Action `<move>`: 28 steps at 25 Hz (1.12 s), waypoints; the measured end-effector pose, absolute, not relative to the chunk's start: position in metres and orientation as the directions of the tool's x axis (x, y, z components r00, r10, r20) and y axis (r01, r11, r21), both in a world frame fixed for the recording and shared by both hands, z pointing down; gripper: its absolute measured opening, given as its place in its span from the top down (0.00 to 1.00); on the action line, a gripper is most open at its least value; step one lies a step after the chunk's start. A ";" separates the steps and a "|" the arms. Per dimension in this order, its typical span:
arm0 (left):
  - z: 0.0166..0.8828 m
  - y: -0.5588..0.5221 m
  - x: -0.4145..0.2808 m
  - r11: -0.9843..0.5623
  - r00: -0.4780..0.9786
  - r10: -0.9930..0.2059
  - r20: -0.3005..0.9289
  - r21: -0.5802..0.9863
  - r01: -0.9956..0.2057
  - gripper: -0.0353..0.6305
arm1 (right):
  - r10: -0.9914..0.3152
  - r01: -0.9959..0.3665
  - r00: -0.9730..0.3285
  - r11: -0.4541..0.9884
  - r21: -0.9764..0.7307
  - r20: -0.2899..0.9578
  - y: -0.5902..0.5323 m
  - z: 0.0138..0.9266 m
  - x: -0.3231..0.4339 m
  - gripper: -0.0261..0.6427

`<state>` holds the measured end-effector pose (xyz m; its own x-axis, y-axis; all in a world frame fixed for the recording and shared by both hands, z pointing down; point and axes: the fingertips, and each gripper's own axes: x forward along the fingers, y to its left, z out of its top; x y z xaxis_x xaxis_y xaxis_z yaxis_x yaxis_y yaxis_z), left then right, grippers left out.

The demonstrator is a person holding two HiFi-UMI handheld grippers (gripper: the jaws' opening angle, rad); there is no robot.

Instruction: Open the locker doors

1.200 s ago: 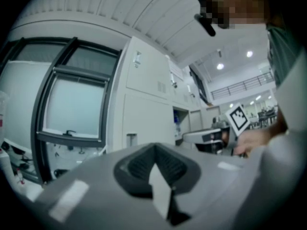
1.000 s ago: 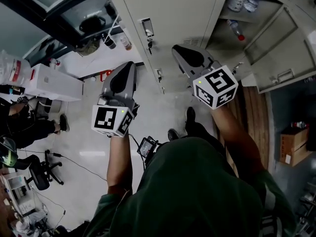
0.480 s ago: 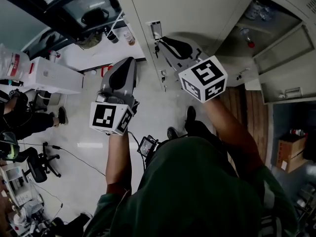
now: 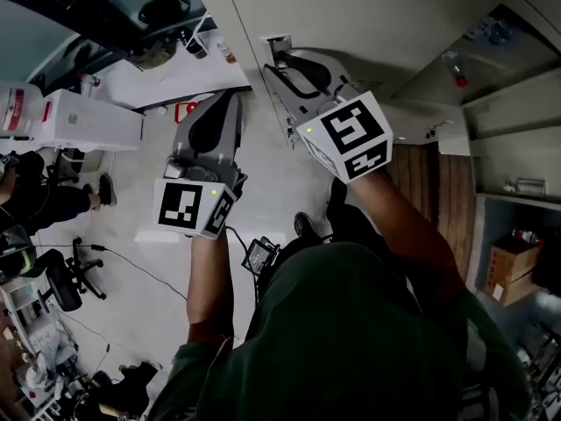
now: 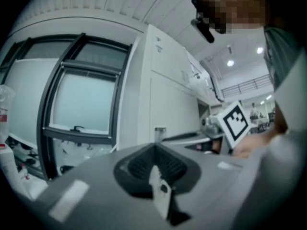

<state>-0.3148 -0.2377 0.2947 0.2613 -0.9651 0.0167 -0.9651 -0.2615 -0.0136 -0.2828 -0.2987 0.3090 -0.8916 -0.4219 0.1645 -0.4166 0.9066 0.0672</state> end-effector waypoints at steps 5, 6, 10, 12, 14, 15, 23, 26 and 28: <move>0.303 -0.246 -0.320 -0.251 0.252 -0.968 0.021 0.009 -0.968 0.95 | -0.446 -0.434 -0.877 0.895 0.104 0.177 -0.306 0.314 -0.291 0.86; 0.305 -0.246 -0.322 -0.248 0.248 -0.968 0.024 0.013 -0.969 0.95 | -0.451 -0.438 -0.876 0.892 0.109 0.173 -0.307 0.314 -0.293 0.86; 0.310 -0.243 -0.325 -0.239 0.240 -0.971 0.026 0.022 -0.971 0.95 | -0.476 -0.460 -0.864 0.879 0.126 0.163 -0.305 0.315 -0.293 0.86; 0.311 -0.241 -0.325 -0.237 0.238 -0.971 0.025 0.023 -0.971 0.95 | -0.487 -0.473 -0.859 0.873 0.120 0.161 -0.305 0.315 -0.291 0.89; 0.310 -0.241 -0.324 -0.237 0.238 -0.971 0.023 0.024 -0.971 0.95 | -0.490 -0.477 -0.856 0.872 0.114 0.166 -0.307 0.315 -0.289 0.94; 0.310 -0.241 -0.324 -0.238 0.238 -0.971 0.021 0.025 -0.971 0.95 | -0.488 -0.475 -0.856 0.873 0.112 0.169 -0.307 0.315 -0.289 0.94; 0.307 -0.233 -0.318 -0.251 0.252 -0.968 0.015 0.022 -0.968 0.95 | -0.445 -0.437 -0.881 0.895 0.084 0.161 -0.286 0.314 -0.282 0.94; 0.304 -0.227 -0.316 -0.256 0.256 -0.967 0.011 0.016 -0.967 0.95 | -0.413 -0.407 -0.899 0.911 0.073 0.144 -0.272 0.314 -0.276 0.94; 0.302 -0.221 -0.314 -0.259 0.259 -0.966 0.008 0.011 -0.966 0.95 | -0.392 -0.387 -0.911 0.920 0.067 0.131 -0.261 0.314 -0.269 0.94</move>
